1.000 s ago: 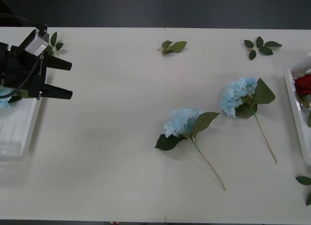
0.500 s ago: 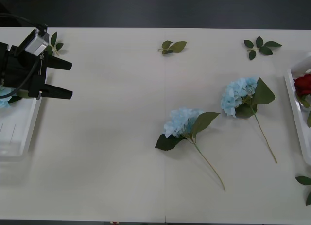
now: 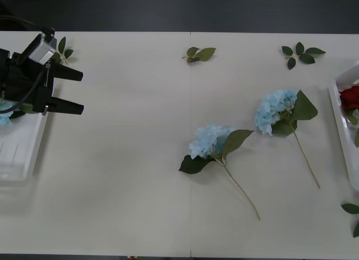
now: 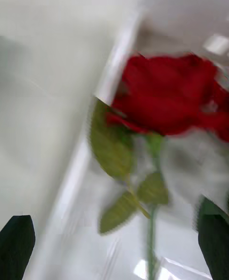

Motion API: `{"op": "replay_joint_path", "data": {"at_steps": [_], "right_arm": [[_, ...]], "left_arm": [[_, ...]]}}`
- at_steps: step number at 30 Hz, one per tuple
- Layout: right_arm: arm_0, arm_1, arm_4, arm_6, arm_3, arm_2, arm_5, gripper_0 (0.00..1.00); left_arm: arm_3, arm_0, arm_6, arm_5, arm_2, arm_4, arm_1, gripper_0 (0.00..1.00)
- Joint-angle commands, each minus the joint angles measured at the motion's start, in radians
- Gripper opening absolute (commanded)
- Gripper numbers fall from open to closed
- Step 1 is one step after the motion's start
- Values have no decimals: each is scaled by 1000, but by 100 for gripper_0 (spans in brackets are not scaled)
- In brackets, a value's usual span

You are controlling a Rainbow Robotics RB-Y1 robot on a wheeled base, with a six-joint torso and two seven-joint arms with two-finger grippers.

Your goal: Put the red flowers into the right box and the blue flowers into the left box

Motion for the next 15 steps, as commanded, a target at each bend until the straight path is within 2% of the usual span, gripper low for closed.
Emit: {"op": "replay_joint_path", "data": {"at_steps": [1, 8, 12, 15], "right_arm": [[-3, -81, 150, -390, -259, -22, -2, 100], [-9, -76, 538, -899, -563, -22, 61, 100], [-21, -26, 658, -1003, -607, -22, 127, 100], [-47, 56, 881, -1080, -644, -22, 248, 100]], "left_arm": [[-10, -44, -29, 8, 10, 4, 8, 100], [-10, -44, -29, 8, 10, 4, 8, 100], [-10, -44, -29, 8, 10, 4, 8, 100], [-10, -44, -29, 8, 10, 4, 8, 100]]}}
